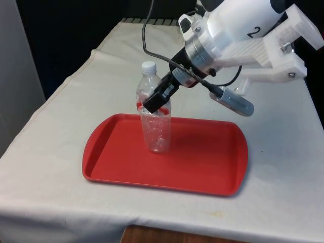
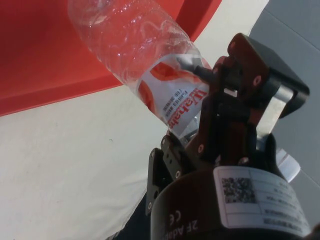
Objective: Place the bottle upright on the tray.
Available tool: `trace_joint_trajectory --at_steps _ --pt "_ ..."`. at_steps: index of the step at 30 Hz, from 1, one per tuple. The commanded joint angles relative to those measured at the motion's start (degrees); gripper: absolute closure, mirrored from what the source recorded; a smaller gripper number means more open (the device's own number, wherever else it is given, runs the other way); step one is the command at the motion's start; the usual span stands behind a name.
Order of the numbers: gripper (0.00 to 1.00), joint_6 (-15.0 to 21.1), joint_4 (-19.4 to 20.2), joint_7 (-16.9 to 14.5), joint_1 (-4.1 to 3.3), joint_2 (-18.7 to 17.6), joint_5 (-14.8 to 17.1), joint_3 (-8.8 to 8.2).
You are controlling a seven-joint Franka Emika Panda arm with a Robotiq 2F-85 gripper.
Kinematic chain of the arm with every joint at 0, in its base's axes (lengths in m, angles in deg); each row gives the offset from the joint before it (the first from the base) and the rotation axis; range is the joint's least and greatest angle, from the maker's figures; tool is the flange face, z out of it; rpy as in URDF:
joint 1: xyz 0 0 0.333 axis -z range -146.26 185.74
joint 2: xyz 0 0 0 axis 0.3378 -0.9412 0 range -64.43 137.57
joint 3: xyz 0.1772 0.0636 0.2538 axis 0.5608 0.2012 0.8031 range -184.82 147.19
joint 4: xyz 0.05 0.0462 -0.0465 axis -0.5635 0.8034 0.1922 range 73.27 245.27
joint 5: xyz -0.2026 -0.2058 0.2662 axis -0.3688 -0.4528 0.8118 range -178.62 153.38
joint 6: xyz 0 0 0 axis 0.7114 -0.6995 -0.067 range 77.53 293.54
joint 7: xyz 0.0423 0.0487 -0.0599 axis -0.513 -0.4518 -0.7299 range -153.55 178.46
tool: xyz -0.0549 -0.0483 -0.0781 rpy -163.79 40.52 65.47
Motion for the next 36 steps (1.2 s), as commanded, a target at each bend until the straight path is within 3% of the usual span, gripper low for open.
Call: trace_joint_trajectory --at_steps 1,34,36 --pt "1.00 -0.3 -0.5 -0.2 0.06 -0.2 0.2 0.06" --pt "1.00 -0.9 -0.4 -0.1 0.06 -0.5 -0.1 0.06" --pt "0.92 -1.0 -0.3 0.0 -0.06 -0.5 -0.3 0.00"
